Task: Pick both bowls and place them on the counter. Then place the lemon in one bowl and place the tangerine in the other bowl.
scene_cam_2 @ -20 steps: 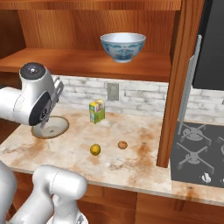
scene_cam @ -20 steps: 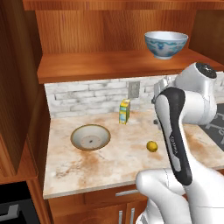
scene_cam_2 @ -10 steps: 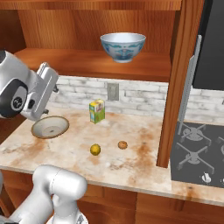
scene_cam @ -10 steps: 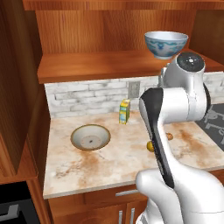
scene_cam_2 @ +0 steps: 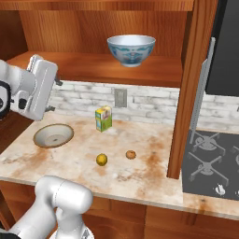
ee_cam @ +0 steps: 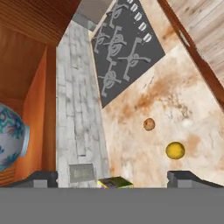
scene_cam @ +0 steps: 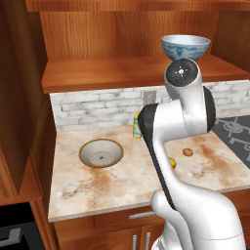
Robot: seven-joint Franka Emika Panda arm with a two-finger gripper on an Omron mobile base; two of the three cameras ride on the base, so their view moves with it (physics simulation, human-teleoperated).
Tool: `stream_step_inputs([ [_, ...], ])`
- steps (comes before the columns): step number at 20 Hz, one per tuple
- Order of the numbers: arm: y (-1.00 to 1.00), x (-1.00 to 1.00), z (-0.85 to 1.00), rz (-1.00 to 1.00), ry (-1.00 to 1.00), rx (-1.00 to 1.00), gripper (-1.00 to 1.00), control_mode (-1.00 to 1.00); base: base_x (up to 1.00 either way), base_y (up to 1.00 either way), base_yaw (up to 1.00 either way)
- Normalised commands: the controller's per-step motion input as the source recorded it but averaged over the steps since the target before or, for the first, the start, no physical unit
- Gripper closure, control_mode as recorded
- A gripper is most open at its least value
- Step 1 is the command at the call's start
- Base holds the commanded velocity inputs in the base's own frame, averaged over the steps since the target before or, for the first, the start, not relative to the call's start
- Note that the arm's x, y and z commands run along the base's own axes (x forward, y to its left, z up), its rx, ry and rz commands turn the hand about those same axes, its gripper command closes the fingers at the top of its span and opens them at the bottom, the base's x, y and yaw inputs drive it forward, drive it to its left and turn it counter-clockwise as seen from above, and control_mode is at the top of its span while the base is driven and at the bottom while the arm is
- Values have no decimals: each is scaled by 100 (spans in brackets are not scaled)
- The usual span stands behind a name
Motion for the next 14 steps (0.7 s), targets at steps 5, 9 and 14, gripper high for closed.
stream_step_inputs([
  [5, -23, 11, 15, -5, -17, -25, -100, -100, 0, 0, 0],
  [9, -15, 18, 35, 0, -4, -9, -100, -100, 0, 0, 0],
  [14, -14, 13, 47, 0, 0, 0, -100, -100, 0, 0, 0],
])
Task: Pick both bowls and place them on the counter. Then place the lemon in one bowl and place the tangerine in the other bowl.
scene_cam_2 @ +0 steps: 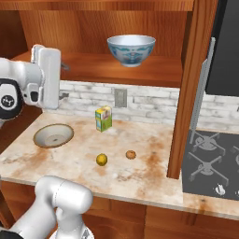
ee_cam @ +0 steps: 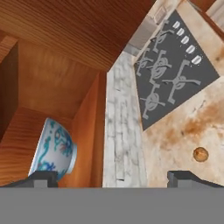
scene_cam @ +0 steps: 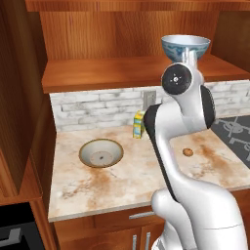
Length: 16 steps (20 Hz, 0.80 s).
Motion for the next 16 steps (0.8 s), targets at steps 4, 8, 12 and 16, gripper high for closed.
stream_step_inputs([
  [4, -9, 22, 39, 0, 0, 2, -100, -100, 0, 0, 0],
  [8, -21, 38, 25, 0, 0, 1, -100, -100, 0, 0, 0],
  [12, -25, 48, 12, 0, 0, 1, -100, -100, 0, 0, 0],
  [16, -20, 48, 11, 0, 0, 3, -100, -100, 0, 0, 0],
])
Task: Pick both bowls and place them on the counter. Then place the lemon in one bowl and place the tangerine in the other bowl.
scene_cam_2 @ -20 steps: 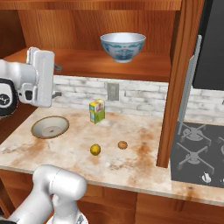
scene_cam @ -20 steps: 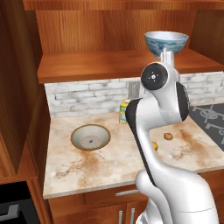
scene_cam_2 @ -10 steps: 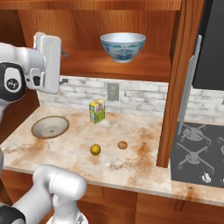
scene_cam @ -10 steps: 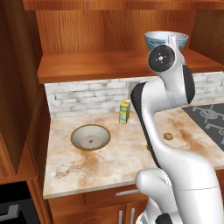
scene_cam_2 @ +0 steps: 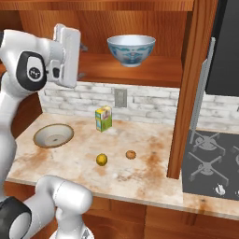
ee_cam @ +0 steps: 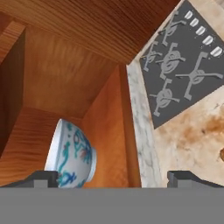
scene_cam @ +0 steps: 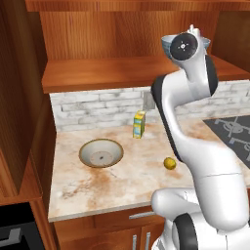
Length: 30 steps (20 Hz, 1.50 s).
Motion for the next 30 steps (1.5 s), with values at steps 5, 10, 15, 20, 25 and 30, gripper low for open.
stream_step_inputs([
  [5, -18, 54, 7, 0, 0, 0, -100, -100, 0, 0, 0],
  [10, -13, 47, 12, -1, 8, 1, -100, -100, 0, 0, 0],
  [15, -13, 48, 0, 0, 8, 5, -100, -100, 0, 0, 0],
  [20, -12, 38, -1, 0, 2, 5, -100, -100, 0, 0, 0],
  [25, -8, 44, -16, 0, 0, 0, -100, -100, 0, 0, 0],
  [30, 0, 28, -9, 0, -1, 0, -100, -100, 0, 0, 0],
])
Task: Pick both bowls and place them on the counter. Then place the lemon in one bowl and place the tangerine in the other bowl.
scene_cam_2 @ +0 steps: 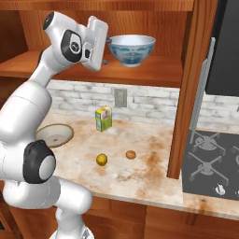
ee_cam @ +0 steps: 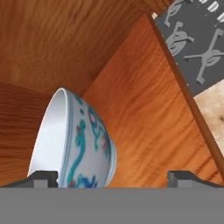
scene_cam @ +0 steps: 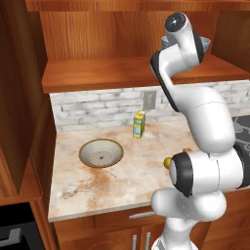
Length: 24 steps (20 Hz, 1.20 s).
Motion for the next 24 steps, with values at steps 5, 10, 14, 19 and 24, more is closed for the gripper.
stream_step_inputs([
  [5, -5, 12, -8, 0, -2, 0, -100, -100, 0, 0, 0],
  [10, -10, 31, 0, 0, 0, 0, -100, -100, 0, 0, 0],
  [14, -10, 40, 0, 0, 0, 2, -100, -100, 0, 0, 0],
  [19, -2, 23, -6, 0, 0, 3, -100, -100, 0, 0, 0],
  [24, -7, 29, -1, 0, 0, 3, -100, -100, 0, 0, 0],
])
